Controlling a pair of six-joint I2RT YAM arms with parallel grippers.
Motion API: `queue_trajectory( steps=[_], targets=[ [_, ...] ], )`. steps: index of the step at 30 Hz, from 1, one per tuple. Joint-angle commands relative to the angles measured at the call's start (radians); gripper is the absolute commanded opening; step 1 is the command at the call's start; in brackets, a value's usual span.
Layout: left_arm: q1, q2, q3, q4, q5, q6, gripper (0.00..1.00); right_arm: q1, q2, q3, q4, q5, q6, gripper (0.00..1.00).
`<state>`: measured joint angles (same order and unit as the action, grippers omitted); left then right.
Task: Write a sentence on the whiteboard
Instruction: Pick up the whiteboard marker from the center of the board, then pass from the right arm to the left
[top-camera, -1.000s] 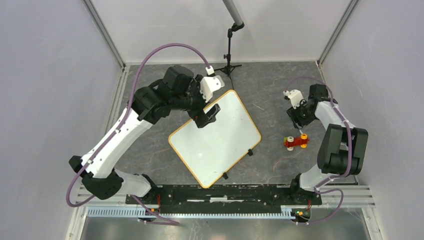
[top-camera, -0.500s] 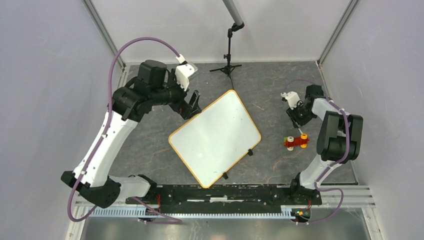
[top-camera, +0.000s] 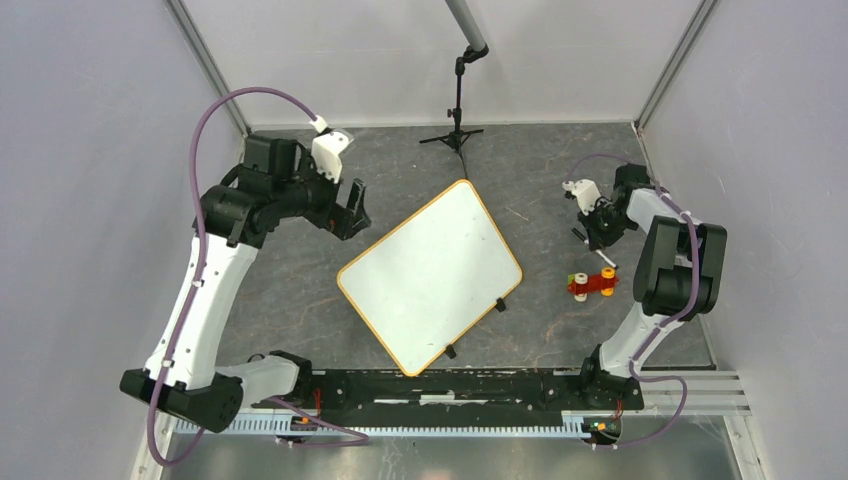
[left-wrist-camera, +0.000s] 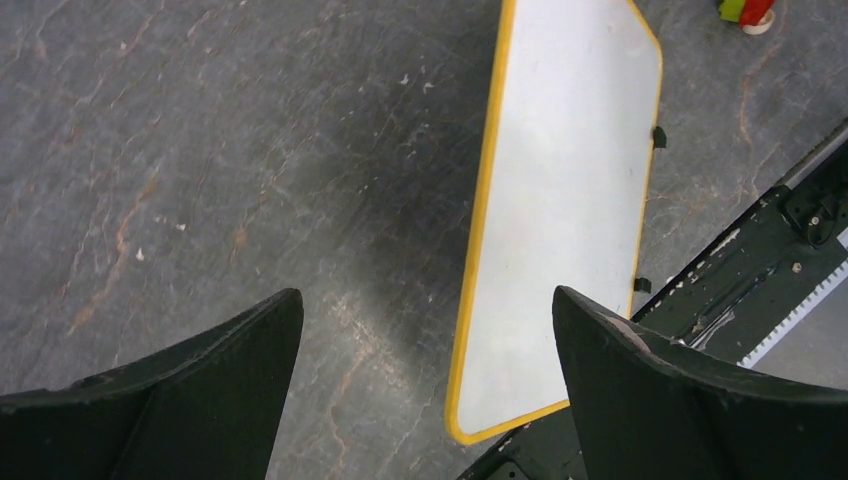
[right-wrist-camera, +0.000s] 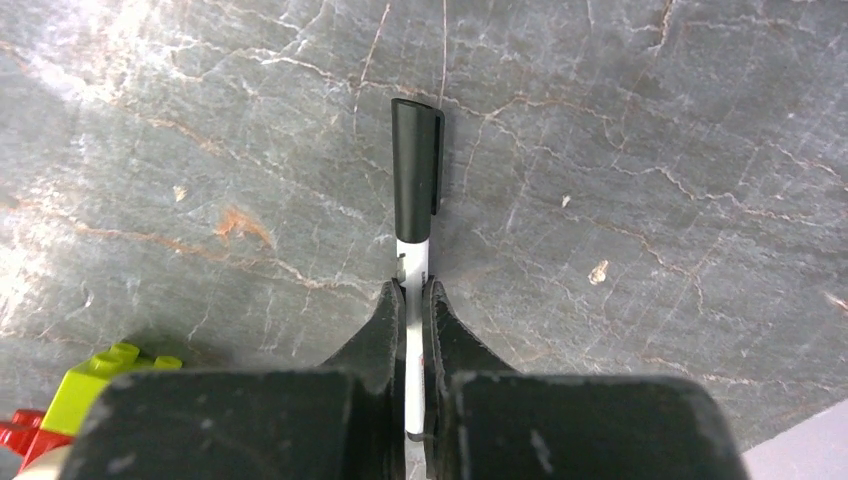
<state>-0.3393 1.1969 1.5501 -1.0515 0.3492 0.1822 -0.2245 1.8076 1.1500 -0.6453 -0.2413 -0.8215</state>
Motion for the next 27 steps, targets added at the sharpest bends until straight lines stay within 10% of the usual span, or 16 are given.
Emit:
queue_trajectory(
  steps=[1, 27],
  targets=[
    [0.072, -0.038, -0.001, -0.063, 0.05, -0.041, 1.0, -0.006, -0.109, 0.068, -0.037, -0.048, -0.034, 0.0],
    [0.129, 0.06, 0.206, -0.192, 0.195, 0.092, 1.0, 0.085, -0.408, 0.34, -0.324, -0.317, 0.02, 0.0]
  ],
)
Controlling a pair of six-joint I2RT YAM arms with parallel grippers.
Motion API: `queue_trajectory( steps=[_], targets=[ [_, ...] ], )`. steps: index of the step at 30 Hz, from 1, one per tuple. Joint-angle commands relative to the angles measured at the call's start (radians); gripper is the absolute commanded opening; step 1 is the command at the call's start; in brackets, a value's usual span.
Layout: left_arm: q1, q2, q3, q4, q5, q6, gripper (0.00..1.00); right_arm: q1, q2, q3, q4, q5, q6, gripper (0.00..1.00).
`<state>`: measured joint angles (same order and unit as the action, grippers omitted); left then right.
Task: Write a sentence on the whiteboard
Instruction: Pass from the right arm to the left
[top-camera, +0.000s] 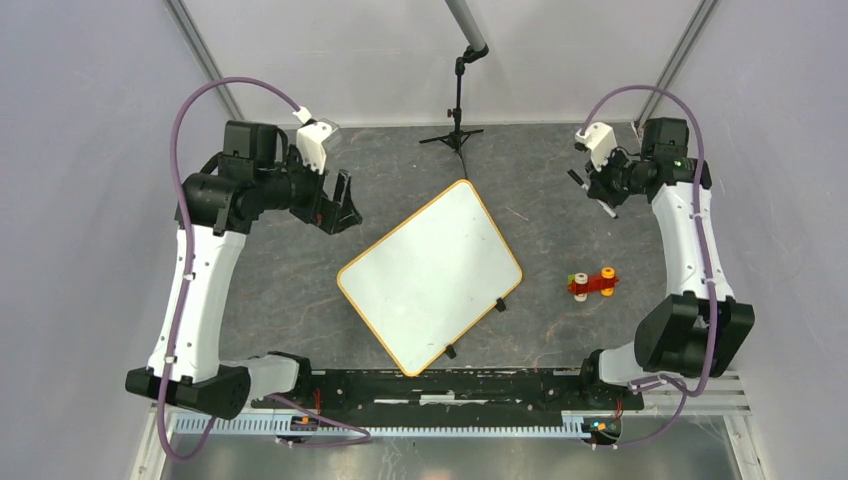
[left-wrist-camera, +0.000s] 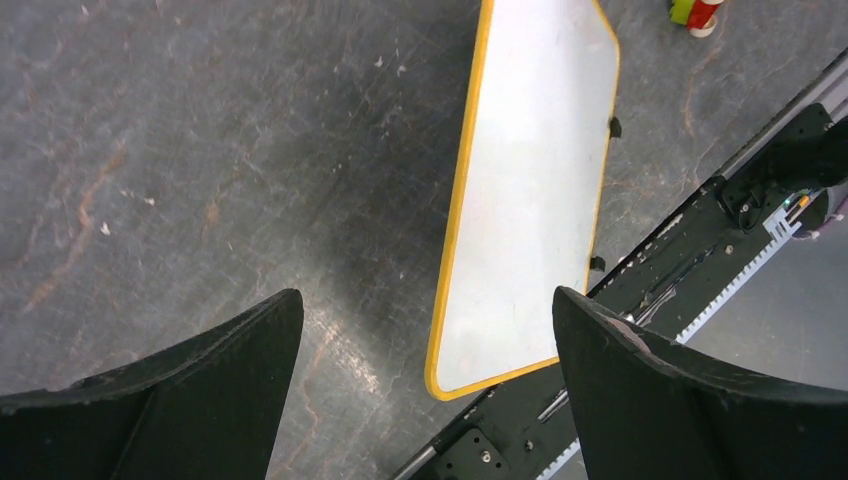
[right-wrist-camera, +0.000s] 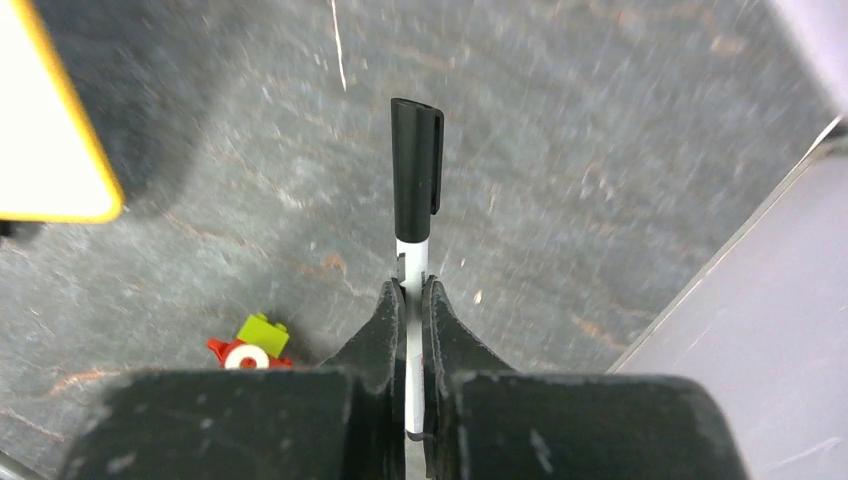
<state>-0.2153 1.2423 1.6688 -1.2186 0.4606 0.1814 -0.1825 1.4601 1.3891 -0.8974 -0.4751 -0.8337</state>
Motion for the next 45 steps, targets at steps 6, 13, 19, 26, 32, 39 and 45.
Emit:
queue_trajectory(
  steps=[6, 13, 19, 26, 32, 39, 45],
  targets=[
    [0.005, 0.192, 0.263, -0.047, 0.331, 0.059, 1.0, 0.235, -0.094, 0.144, -0.093, -0.161, 0.046, 0.0],
    [-0.005, 0.283, 0.286, 0.065, 0.527, -0.074, 0.97, 0.405, -0.041, 0.258, -0.208, -0.264, 0.048, 0.0],
    [-0.086, 0.181, -0.02, 0.31, 0.454, -0.132, 0.91, 0.551, -0.175, 0.04, -0.04, -0.227, 0.123, 0.0],
    [-0.291, 0.129, -0.092, 0.371, 0.317, -0.16, 0.8, 0.767, -0.257, -0.016, 0.057, -0.106, 0.231, 0.0],
    [-0.341, 0.092, -0.109, 0.394, 0.367, -0.13, 0.74, 0.825, -0.237, -0.007, 0.057, -0.141, 0.275, 0.0],
    [-0.365, -0.019, -0.223, 0.393, 0.379, 0.14, 0.79, 0.848, -0.197, -0.01, 0.068, -0.245, 0.308, 0.0],
    [-0.371, -0.05, -0.192, 0.206, 0.389, 0.511, 0.84, 0.848, -0.179, -0.036, 0.05, -0.367, 0.332, 0.0]
  ],
)
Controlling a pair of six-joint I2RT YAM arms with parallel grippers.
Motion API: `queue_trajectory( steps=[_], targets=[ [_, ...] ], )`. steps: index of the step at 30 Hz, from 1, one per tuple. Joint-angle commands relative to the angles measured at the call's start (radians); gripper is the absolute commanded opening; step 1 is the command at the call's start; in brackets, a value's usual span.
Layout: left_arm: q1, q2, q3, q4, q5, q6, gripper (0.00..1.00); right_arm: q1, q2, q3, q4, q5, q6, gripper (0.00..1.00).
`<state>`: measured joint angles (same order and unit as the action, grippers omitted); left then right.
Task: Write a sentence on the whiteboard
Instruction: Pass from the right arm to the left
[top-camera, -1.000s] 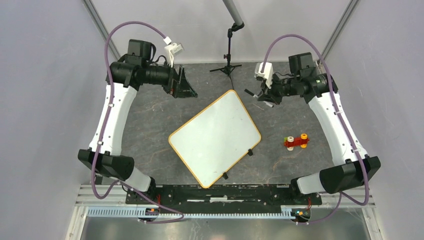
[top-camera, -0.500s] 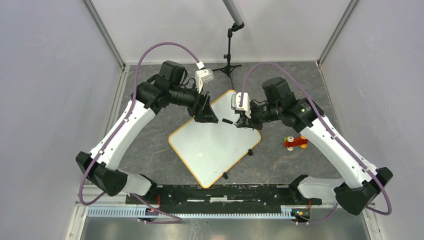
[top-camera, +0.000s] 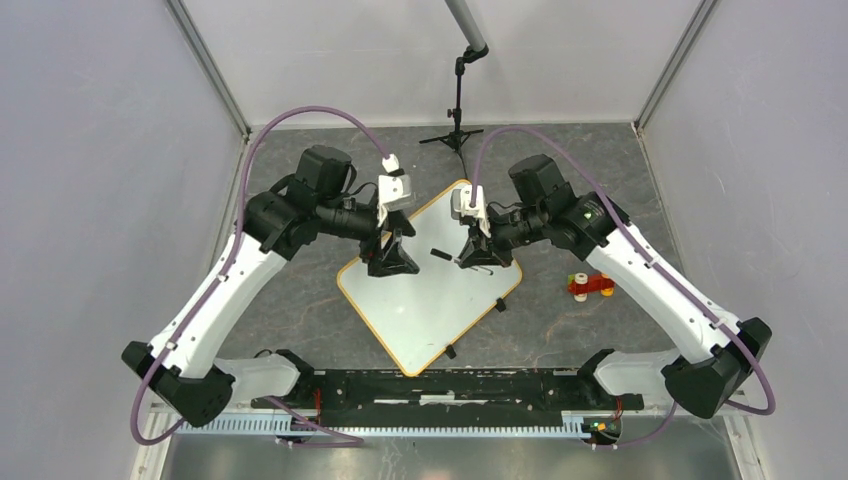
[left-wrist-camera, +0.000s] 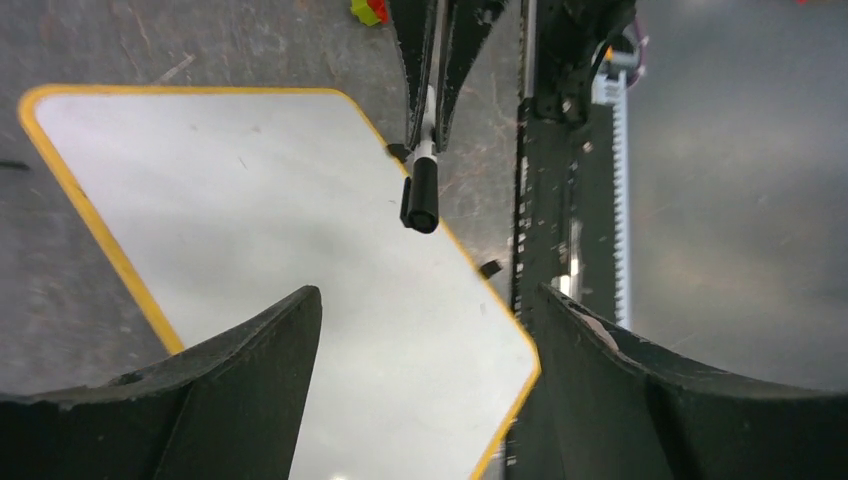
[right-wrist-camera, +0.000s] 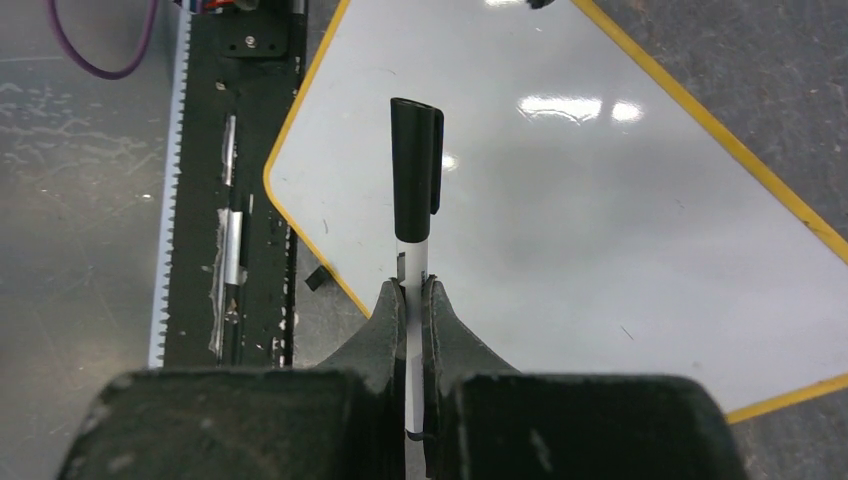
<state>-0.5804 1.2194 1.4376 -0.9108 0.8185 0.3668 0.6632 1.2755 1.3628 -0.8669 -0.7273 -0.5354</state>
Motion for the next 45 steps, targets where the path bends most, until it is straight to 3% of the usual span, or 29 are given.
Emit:
queue_trajectory(
  steps=[1, 4, 10, 21, 28, 31, 36, 37, 39, 41, 45],
  targets=[
    [-0.022, -0.043, 0.029, -0.144, 0.02, 0.422, 0.85, 0.003, 0.008, -0.02, 0.019, -0.132, 0.035, 0.0],
    [-0.144, -0.095, -0.019, -0.169, -0.136, 0.577, 0.86, 0.003, 0.007, -0.06, 0.03, -0.196, 0.053, 0.0],
    [-0.26, -0.122, -0.031, -0.097, -0.251, 0.659, 0.79, 0.004, 0.013, -0.089, 0.019, -0.292, 0.072, 0.0],
    [-0.443, -0.05, -0.013, -0.065, -0.34, 0.738, 0.65, 0.027, 0.011, -0.115, 0.042, -0.353, 0.109, 0.0],
    [-0.482, -0.012, -0.011, -0.065, -0.385, 0.779, 0.56, 0.044, 0.021, -0.097, 0.029, -0.373, 0.107, 0.0],
    [-0.486, -0.008, -0.012, -0.065, -0.393, 0.778, 0.47, 0.047, 0.022, -0.097, 0.027, -0.374, 0.109, 0.0],
    [-0.491, -0.016, -0.035, -0.028, -0.415, 0.732, 0.22, 0.047, 0.028, -0.088, 0.024, -0.39, 0.107, 0.0],
    [-0.492, -0.02, -0.042, -0.005, -0.423, 0.695, 0.16, 0.047, 0.027, -0.086, 0.026, -0.385, 0.106, 0.05],
    [-0.489, -0.027, -0.05, 0.039, -0.451, 0.589, 0.03, 0.042, 0.025, -0.081, 0.025, -0.365, 0.1, 0.33],
    [-0.473, -0.026, -0.047, 0.05, -0.457, 0.494, 0.02, 0.002, 0.019, -0.077, 0.054, -0.358, 0.132, 0.63],
    [-0.351, -0.034, -0.03, 0.093, -0.371, 0.258, 0.02, -0.159, -0.031, -0.085, 0.158, -0.407, 0.224, 0.82]
  ],
)
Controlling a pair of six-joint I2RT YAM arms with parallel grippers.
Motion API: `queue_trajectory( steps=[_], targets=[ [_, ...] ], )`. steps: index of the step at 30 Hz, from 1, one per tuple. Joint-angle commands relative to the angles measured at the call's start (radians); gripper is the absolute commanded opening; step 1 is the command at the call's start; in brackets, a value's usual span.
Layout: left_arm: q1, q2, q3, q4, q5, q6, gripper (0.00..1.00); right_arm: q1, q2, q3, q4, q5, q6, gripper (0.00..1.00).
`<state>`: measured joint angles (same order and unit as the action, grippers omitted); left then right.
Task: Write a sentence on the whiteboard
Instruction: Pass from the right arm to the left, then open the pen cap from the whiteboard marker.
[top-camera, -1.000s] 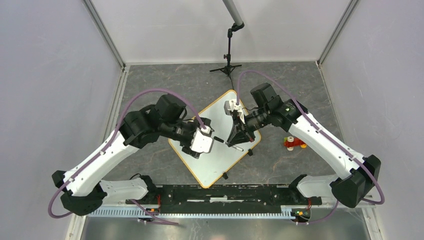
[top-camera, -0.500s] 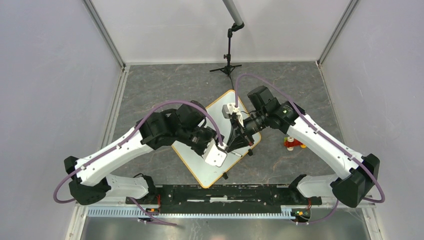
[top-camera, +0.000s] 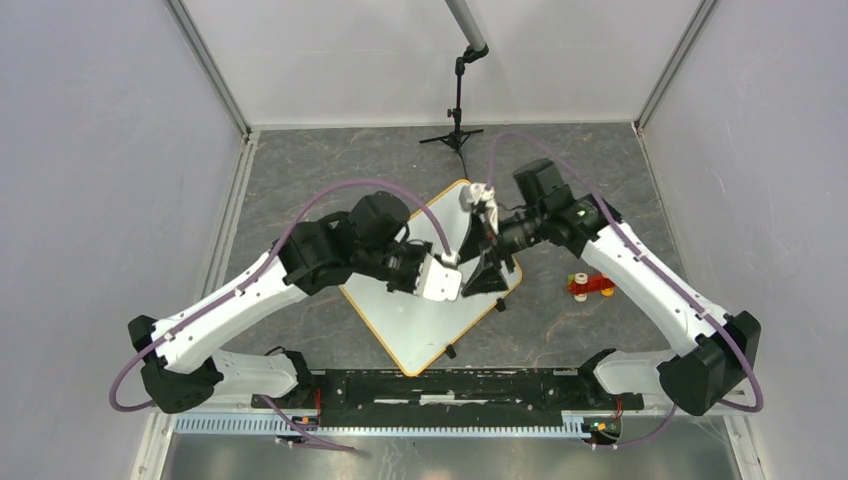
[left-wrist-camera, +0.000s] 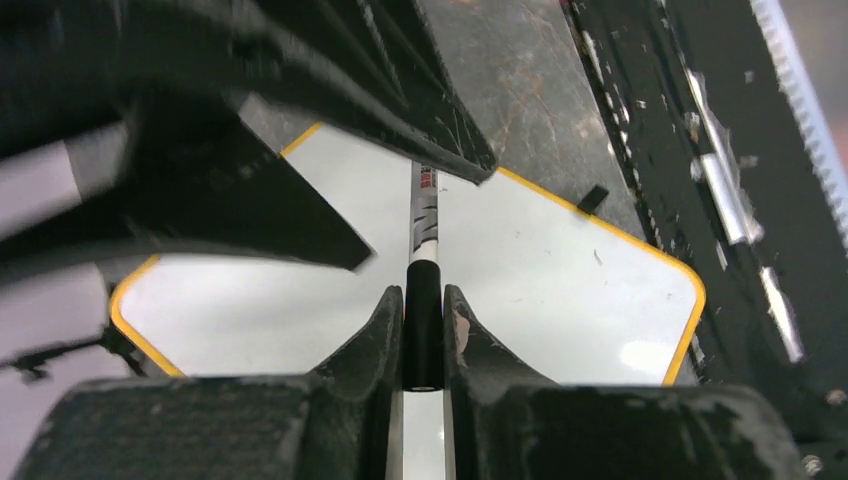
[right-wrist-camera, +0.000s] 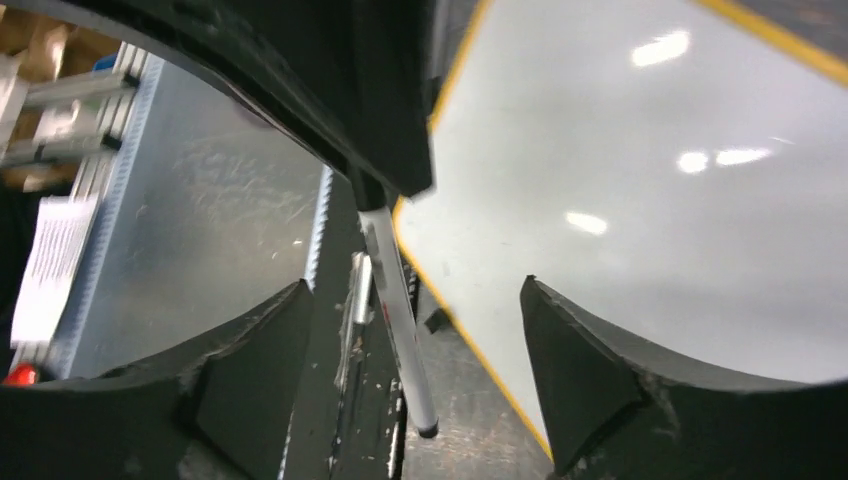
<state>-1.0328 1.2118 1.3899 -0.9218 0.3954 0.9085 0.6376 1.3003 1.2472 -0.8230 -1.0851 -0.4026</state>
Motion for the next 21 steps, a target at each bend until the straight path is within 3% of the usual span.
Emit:
queue_trajectory(
  steps=[1, 4, 7, 12, 17, 21],
  targets=[
    [0.142, -0.031, 0.02, 0.12, 0.089, -0.343, 0.02, -0.167, -0.081, 0.015, 0.173, -0.048, 0.139, 0.86],
    [0.25, -0.049, 0.018, 0.175, 0.154, -0.534, 0.02, -0.264, -0.175, -0.084, 0.403, -0.067, 0.292, 0.94],
    [0.333, -0.073, 0.016, 0.229, 0.208, -0.713, 0.02, -0.306, -0.206, -0.105, 0.523, -0.112, 0.381, 0.97],
    [0.466, -0.119, -0.032, 0.384, 0.411, -1.017, 0.02, -0.335, -0.18, -0.178, 0.904, -0.136, 0.766, 0.98],
    [0.514, -0.182, -0.139, 0.545, 0.502, -1.181, 0.02, -0.334, -0.191, -0.3, 1.3, -0.081, 1.096, 0.97],
    [0.522, -0.154, -0.108, 0.518, 0.535, -1.177, 0.02, -0.293, -0.177, -0.322, 1.39, -0.072, 1.176, 0.92]
  ],
)
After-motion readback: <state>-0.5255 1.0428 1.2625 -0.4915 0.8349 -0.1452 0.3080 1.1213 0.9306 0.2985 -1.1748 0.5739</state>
